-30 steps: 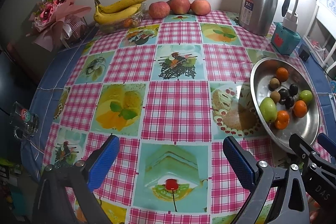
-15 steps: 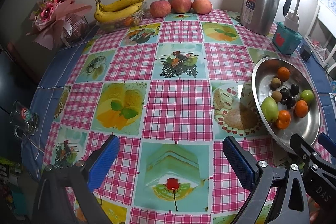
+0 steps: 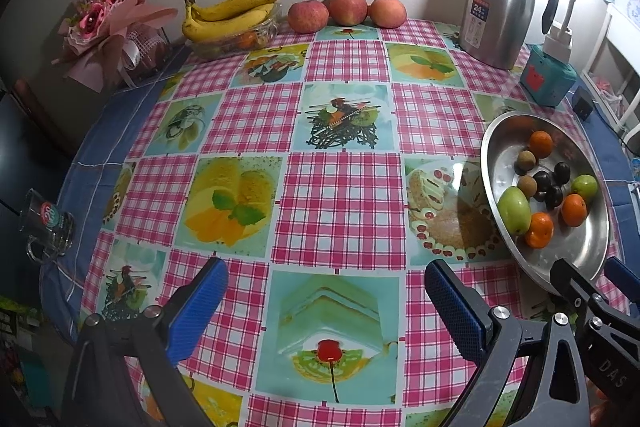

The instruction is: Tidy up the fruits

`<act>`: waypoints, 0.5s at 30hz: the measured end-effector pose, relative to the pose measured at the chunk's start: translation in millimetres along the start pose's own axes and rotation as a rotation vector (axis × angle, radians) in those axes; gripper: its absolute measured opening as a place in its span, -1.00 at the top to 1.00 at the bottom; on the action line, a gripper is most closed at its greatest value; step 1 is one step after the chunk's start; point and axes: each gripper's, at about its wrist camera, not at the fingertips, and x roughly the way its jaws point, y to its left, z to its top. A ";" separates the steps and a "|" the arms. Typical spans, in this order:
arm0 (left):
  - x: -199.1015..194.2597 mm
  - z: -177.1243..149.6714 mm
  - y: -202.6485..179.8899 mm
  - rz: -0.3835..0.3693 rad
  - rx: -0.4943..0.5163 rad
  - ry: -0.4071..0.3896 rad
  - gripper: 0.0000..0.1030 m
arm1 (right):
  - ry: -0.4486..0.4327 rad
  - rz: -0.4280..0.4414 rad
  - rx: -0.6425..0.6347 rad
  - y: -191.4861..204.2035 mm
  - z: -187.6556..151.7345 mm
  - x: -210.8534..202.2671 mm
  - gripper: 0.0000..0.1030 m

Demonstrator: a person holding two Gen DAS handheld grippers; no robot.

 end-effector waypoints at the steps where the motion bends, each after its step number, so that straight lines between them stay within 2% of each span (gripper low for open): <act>1: 0.0 0.0 -0.2 0.001 0.001 0.001 -0.94 | 0.001 0.000 -0.001 0.2 -0.1 0.2 -0.75; 10: -2.5 0.7 -2.0 0.009 0.016 -0.007 -0.94 | 0.003 0.000 0.000 0.2 -0.4 0.9 -0.75; 15: -9.7 0.4 0.8 0.007 0.004 -0.049 -0.94 | 0.004 0.001 -0.001 0.5 -1.5 1.9 -0.75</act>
